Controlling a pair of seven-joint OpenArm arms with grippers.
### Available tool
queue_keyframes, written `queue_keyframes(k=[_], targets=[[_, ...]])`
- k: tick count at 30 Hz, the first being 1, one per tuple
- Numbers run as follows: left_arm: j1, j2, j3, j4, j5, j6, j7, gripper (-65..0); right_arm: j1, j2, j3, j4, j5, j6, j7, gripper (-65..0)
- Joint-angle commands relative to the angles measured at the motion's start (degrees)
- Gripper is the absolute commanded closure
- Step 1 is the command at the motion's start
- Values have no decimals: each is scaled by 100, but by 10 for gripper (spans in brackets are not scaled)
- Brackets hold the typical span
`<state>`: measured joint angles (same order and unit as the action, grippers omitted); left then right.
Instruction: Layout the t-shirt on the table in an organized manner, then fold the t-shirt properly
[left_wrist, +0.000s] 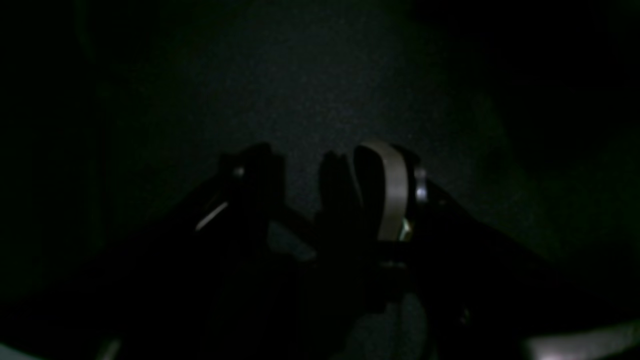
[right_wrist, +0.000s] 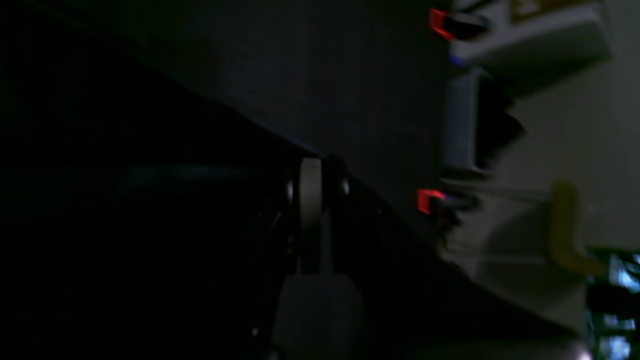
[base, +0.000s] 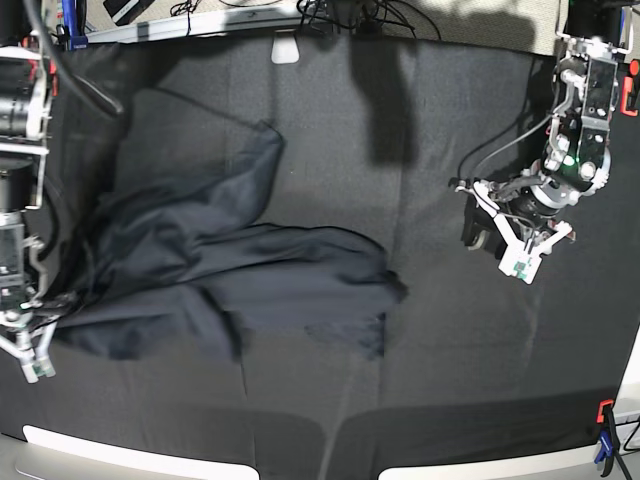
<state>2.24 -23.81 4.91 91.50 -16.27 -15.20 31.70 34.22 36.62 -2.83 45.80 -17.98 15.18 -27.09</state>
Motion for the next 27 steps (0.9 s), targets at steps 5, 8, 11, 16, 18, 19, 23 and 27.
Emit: queue_keyframes(k=[5, 8, 11, 16, 18, 19, 23, 27], targets=[[-94, 17, -37, 111, -361, -17, -103, -271, 195, 518, 57, -286, -92, -184, 13, 0], [-98, 203, -37, 111, -785, -568, -15, -271, 195, 625, 57, -570, -90, -212, 11, 0], [-120, 483, -37, 111, -1130, -966, -17, -271, 188, 688, 59, -713, -81, -223, -83, -23], [-337, 839, -37, 111, -1290, -1113, 9, -271, 192, 846, 57, -715, 616, -201, -293, -163], [-448, 925, -31, 111, -1547, -1318, 76, -271, 192, 944, 59, -715, 1073, 7, -264, -163], [-509, 994, -31, 111, -1626, -1388, 136, -271, 192, 992, 59, -713, 1279, 140, -223, -163], [-739, 1456, -20, 107, -1475, -1394, 597, -271, 192, 1069, 59, -649, 1766, 356, -205, -163], [-896, 1967, 7, 79, -651, -1241, 844, -271, 190, 1051, 59, -638, 1867, 581, -205, -163]])
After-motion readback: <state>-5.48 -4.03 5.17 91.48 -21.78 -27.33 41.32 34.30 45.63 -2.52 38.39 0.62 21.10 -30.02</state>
